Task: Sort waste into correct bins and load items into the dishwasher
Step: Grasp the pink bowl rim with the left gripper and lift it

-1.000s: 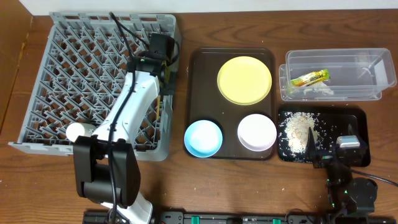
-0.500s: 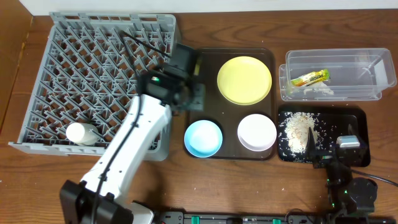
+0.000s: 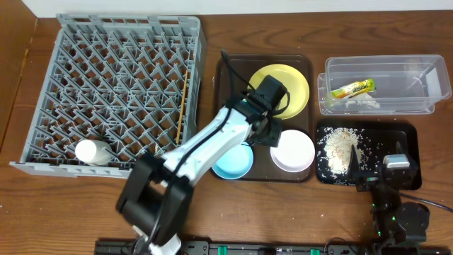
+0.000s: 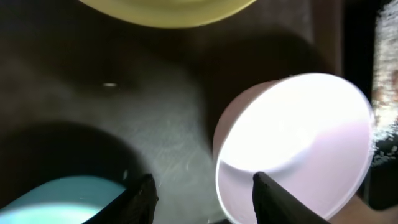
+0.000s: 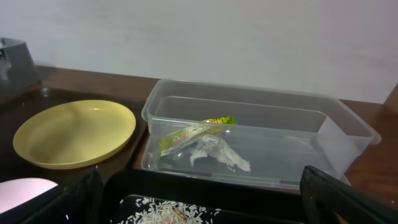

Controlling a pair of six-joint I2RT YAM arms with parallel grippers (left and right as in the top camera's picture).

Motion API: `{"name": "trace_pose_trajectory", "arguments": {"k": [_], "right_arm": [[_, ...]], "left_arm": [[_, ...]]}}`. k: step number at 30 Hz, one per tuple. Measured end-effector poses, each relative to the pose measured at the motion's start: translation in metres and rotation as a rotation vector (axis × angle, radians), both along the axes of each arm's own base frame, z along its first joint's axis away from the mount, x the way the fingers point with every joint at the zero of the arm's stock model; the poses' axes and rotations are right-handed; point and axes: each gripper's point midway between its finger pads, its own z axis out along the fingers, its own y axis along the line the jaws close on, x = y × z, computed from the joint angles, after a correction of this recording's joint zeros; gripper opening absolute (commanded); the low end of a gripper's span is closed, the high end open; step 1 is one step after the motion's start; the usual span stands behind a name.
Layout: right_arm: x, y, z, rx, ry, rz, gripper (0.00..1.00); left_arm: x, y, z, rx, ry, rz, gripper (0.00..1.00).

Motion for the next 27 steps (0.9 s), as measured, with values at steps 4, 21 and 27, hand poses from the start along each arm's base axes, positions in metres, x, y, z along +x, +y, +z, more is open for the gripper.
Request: {"name": "trace_pose_trajectory", "arguments": {"k": [4, 21, 27], "right_arm": [[0.0, 0.0, 0.0, 0.0, 0.0, 0.0, 0.99], [0.0, 0.0, 0.0, 0.0, 0.0, 0.0, 0.99], [0.0, 0.0, 0.0, 0.0, 0.0, 0.0, 0.99]], "left_arm": [[-0.007, -0.015, -0.027, -0.06, 0.099, -0.034, 0.44], [0.02, 0.045, 0.013, -0.067, 0.085, 0.118, 0.08], [0.078, 0.166, 0.123, 0.177, -0.39, 0.417, 0.08]]}}
